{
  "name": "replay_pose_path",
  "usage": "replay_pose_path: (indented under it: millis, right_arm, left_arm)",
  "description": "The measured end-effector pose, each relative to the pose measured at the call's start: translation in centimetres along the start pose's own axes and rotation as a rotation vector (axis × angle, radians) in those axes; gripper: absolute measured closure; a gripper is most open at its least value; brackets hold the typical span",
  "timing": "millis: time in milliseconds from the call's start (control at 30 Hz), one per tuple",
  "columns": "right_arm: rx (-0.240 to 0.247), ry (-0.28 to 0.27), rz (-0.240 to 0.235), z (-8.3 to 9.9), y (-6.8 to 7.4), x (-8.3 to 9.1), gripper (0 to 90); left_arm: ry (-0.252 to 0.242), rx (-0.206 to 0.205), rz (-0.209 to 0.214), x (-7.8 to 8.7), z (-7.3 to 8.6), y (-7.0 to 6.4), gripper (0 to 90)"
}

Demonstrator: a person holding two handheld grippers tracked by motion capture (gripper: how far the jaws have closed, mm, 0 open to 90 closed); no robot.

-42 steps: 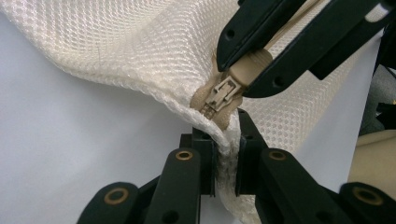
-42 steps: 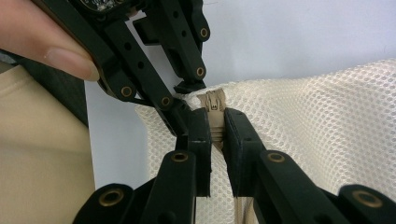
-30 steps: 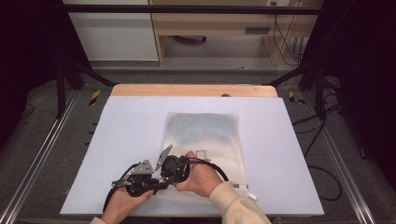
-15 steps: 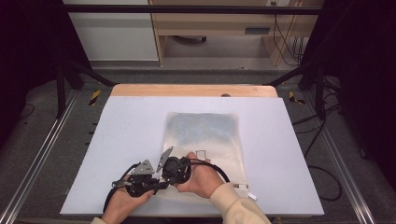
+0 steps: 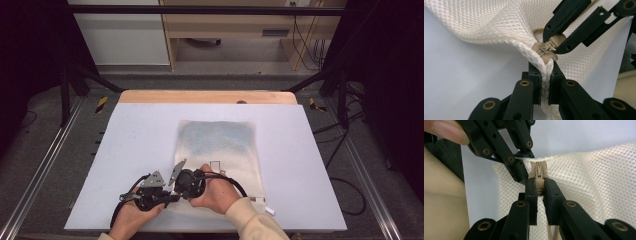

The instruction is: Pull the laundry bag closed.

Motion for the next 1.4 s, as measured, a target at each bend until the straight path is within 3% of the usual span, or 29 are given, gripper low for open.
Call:
replay_pose_path:
  millis: [433, 1400]
  right_arm:
    - [-0.001, 0.008, 0.028, 0.27, 0.26, -0.27, 82.5]
    - [-0.026, -0.001, 0.022, 0.92, 0.25, -0.42, 82.6]
  left_arm:
    - [-0.003, 0.009, -0.014, 0.47, 0.12, 0.24, 84.5]
    - [-0.018, 0.022, -0.007, 0.84, 0.05, 0.13, 85.0]
Point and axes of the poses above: each handheld gripper's, and its own axes: x roughly backward along the jaws, z roughly out of its underside, y roughly to its left, the point moved 1 cm from there along -x, roughly forward along the jaws, and after that the axes turned 14 degrees about y, right-handed, at the moved point
